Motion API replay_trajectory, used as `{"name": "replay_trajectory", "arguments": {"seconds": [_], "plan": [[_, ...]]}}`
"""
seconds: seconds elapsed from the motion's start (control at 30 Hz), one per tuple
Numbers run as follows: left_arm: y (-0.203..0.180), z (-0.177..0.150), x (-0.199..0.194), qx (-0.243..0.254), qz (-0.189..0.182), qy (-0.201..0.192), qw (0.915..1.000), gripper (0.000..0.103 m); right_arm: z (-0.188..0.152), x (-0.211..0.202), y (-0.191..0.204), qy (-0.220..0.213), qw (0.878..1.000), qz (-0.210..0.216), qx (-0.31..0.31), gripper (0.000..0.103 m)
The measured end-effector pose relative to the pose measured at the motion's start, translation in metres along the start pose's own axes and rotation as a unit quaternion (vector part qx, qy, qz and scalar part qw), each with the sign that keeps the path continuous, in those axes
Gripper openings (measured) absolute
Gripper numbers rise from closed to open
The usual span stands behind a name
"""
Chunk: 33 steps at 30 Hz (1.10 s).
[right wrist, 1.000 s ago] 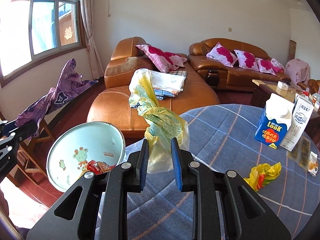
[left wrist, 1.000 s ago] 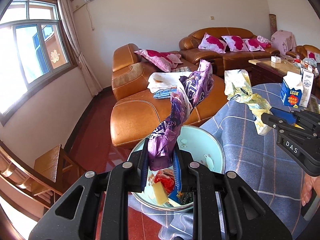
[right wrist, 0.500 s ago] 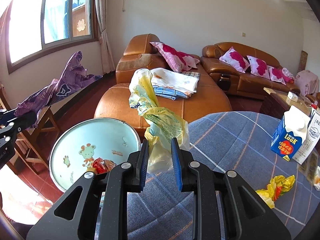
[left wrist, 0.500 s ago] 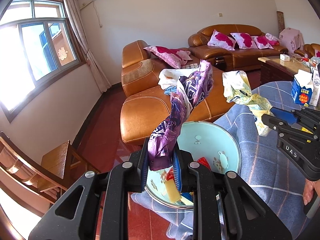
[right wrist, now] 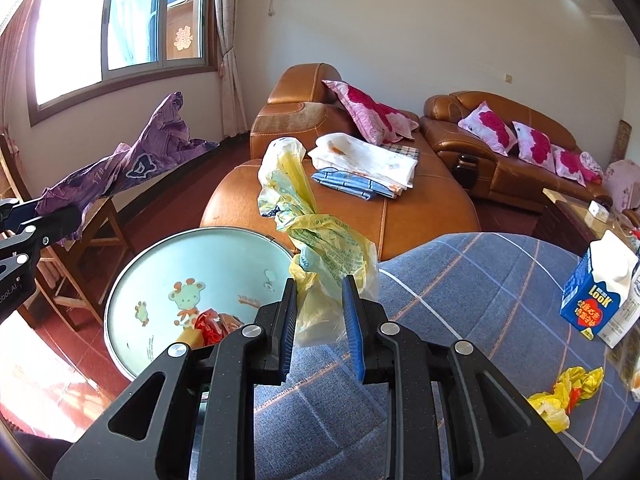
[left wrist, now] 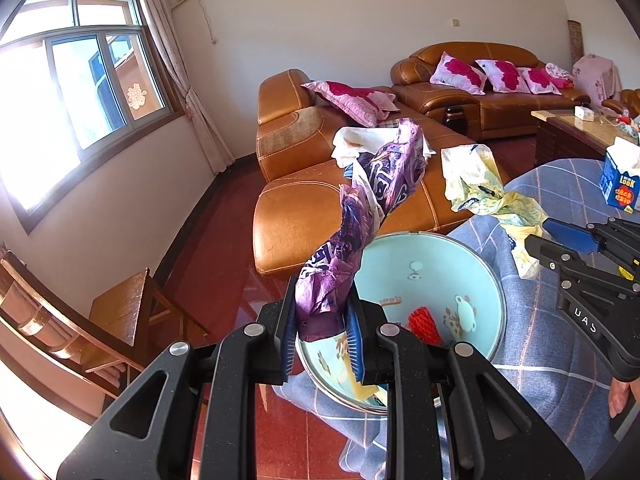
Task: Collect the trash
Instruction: 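Open both grippers to drop the wrapper and bag into the wastebasket, then move both tools back over the table toward the yellow bag and clear wrapper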
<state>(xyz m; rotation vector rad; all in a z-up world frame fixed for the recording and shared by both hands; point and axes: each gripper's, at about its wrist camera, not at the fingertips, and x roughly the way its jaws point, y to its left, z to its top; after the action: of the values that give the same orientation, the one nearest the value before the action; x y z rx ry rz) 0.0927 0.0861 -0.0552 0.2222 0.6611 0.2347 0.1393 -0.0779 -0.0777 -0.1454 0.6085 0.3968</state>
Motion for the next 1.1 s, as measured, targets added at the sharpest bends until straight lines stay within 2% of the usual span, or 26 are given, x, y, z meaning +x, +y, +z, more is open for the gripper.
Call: {"name": "replay_trajectory", "arguments": {"seconds": [0.33, 0.43, 0.47, 0.53, 0.57, 1.1], "plan": [[0.0, 0.002, 0.006, -0.001, -0.009, 0.007, 0.9999, 0.025, -0.006, 0.01, 0.012, 0.015, 1.0, 0.021, -0.019, 0.025], [-0.001, 0.0, 0.011, 0.0, -0.015, 0.013, 0.9998, 0.041, -0.006, 0.011, 0.015, 0.014, 0.999, 0.022, -0.025, 0.027], [-0.001, -0.002, 0.012, 0.001, -0.017, 0.012, 0.9998, 0.043, -0.006, 0.011, 0.016, 0.013, 0.999, 0.024, -0.026, 0.029], [-0.002, -0.003, 0.012, 0.003, -0.02, 0.013, 0.9997, 0.043, -0.006, 0.013, 0.018, 0.016, 0.999, 0.03, -0.031, 0.041], [-0.003, -0.003, 0.013, 0.002, -0.022, 0.015, 0.9997, 0.043, -0.007, 0.012, 0.019, 0.015, 0.999, 0.029, -0.032, 0.043], [-0.004, -0.006, 0.016, 0.001, -0.024, 0.017, 0.9996, 0.052, -0.006, 0.011, 0.014, 0.011, 1.0, 0.015, -0.018, 0.053]]}}
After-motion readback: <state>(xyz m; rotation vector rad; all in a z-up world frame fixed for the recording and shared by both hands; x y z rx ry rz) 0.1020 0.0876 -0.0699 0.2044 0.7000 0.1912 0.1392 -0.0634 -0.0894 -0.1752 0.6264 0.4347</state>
